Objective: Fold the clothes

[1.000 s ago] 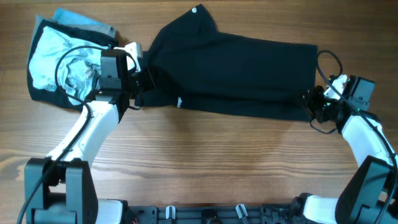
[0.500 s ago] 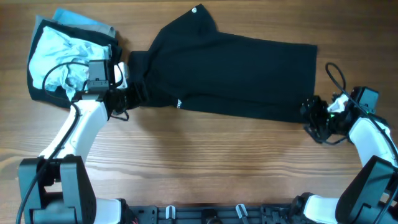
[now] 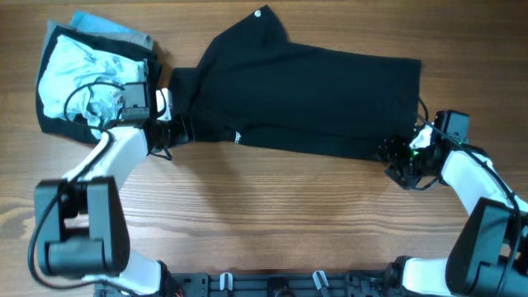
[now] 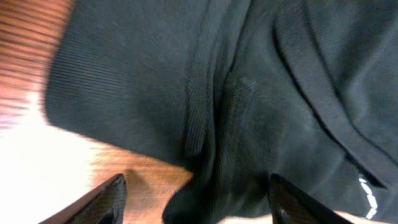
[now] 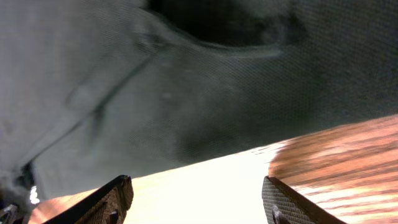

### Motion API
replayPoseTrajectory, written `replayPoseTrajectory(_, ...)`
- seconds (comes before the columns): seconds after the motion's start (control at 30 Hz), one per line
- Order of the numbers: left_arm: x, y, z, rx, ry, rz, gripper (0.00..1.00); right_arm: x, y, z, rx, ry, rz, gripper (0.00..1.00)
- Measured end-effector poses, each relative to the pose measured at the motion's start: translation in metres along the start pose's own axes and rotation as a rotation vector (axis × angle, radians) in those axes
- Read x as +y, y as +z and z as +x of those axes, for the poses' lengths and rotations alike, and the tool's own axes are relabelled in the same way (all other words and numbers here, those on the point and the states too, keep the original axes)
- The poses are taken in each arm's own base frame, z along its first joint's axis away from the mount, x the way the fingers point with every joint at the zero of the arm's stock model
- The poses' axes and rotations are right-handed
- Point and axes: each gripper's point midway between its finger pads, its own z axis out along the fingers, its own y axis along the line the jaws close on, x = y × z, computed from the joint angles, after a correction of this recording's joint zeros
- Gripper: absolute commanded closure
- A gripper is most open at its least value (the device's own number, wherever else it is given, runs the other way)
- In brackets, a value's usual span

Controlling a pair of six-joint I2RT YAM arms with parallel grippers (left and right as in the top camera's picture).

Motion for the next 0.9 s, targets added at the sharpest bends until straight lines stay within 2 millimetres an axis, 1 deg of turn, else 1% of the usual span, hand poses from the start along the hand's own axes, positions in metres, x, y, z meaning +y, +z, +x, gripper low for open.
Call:
replayPoseTrajectory(0.03,0.0,0.003,0.002,0.007,-0.001,0.007,0.49,-0.002,0.002,-0.001,0.0,0.019,0.008,0.68)
replayPoseTrajectory(0.07,-0.002,0.005,0.0,0.003,0.004,0.018,0.57,-0.003,0.003,-0.002,-0.003,0.026,0.013,0.8)
replayPoseTrajectory(0.1,-0.003,0.005,0.0,0.004,0.004,0.027,0.71,-0.004,0.005,-0.003,-0.007,0.033,0.016,0.89)
replayPoseTrajectory(0.13,-0.004,0.006,0.001,0.008,0.002,0.031,0.83,-0.005,0.006,-0.005,-0.012,0.036,0.019,0.96)
replayPoseTrajectory(0.17,-0.005,0.006,0.002,0.012,0.008,0.037,0.92,-0.006,0.007,-0.007,-0.021,0.044,0.022,0.95)
replayPoseTrajectory(0.2,-0.005,0.007,0.003,0.014,0.003,0.041,0.96,-0.007,0.007,-0.009,-0.029,0.048,0.025,0.96)
replayPoseTrajectory(0.27,-0.006,0.007,0.004,0.02,0.007,0.046,0.96,-0.009,0.007,-0.011,-0.042,0.049,0.04,0.96)
replayPoseTrajectory(0.33,-0.006,0.007,0.009,0.039,0.003,0.045,0.96,-0.017,0.005,-0.01,-0.036,0.067,0.072,0.96)
replayPoseTrajectory(0.43,-0.003,0.005,0.025,0.111,-0.021,0.033,0.96,-0.036,-0.004,-0.002,0.0,0.133,0.153,0.96)
replayPoseTrajectory(0.5,-0.002,0.0,0.035,0.152,-0.035,0.025,0.96,-0.044,-0.013,0.0,0.02,0.17,0.195,0.96)
replayPoseTrajectory(0.57,-0.003,-0.008,0.039,0.171,-0.041,0.021,0.96,-0.048,-0.024,0.0,0.03,0.188,0.232,0.96)
replayPoseTrajectory(0.67,-0.009,-0.025,0.035,0.155,-0.044,0.029,0.96,-0.05,-0.037,-0.006,0.009,0.176,0.279,0.96)
replayPoseTrajectory(0.73,-0.012,-0.036,0.035,0.148,-0.042,0.033,0.96,-0.052,-0.042,-0.011,-0.013,0.167,0.304,0.96)
replayPoseTrajectory(0.77,-0.014,-0.042,0.036,0.146,-0.043,0.034,0.92,-0.053,-0.043,-0.012,-0.018,0.165,0.317,0.96)
replayPoseTrajectory(0.83,-0.016,-0.051,0.04,0.159,-0.051,0.037,0.59,-0.057,-0.045,-0.012,-0.023,0.162,0.34,0.94)
replayPoseTrajectory(0.87,-0.016,-0.054,0.043,0.169,-0.052,0.035,0.46,-0.059,-0.046,-0.012,-0.024,0.16,0.352,0.79)
replayPoseTrajectory(0.9,-0.016,-0.056,0.046,0.177,-0.056,0.032,0.39,-0.061,-0.046,-0.012,-0.026,0.159,0.36,0.52)
